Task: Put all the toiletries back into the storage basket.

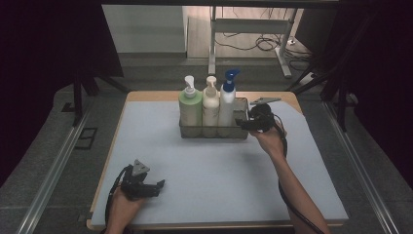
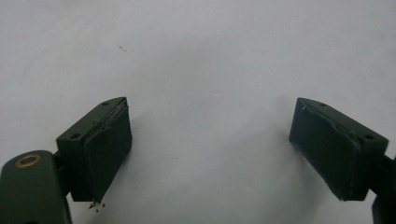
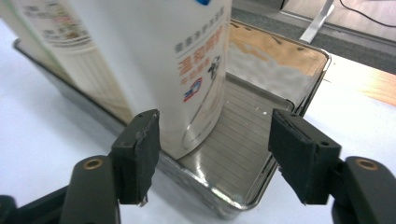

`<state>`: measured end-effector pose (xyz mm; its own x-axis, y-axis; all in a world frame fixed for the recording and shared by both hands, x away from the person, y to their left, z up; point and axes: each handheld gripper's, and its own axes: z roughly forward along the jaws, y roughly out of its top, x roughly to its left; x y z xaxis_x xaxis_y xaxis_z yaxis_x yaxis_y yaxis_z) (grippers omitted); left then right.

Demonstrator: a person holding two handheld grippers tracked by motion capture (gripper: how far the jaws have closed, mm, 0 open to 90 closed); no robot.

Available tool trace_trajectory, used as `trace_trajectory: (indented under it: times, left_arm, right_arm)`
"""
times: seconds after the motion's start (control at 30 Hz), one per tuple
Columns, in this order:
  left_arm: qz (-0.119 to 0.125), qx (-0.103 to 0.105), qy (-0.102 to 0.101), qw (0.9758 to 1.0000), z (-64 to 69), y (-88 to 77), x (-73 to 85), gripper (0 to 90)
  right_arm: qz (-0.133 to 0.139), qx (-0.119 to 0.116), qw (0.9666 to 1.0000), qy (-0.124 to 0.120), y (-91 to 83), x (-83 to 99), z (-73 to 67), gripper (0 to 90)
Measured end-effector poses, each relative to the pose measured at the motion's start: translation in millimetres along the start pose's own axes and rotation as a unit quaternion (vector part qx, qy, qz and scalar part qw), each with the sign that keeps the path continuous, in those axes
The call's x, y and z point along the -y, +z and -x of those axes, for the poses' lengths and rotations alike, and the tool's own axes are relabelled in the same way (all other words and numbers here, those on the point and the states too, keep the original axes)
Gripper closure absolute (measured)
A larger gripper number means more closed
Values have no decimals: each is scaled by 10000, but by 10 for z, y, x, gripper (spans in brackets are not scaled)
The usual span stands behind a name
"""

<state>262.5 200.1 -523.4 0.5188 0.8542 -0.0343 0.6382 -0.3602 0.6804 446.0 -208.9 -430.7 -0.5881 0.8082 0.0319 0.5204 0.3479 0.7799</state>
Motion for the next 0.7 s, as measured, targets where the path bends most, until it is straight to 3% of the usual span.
trace_trajectory:
  times: [0.4,0.7]
  left_arm:
    - [1,-1,2,10000,0,1,0,128]
    - [3,11,5,10000,0,2,-1,122]
  right_arm:
    - [66,-295,9992,-245,-227,140,-88,173]
    - [-119,-397,9977,-532,-357,255,-180,57]
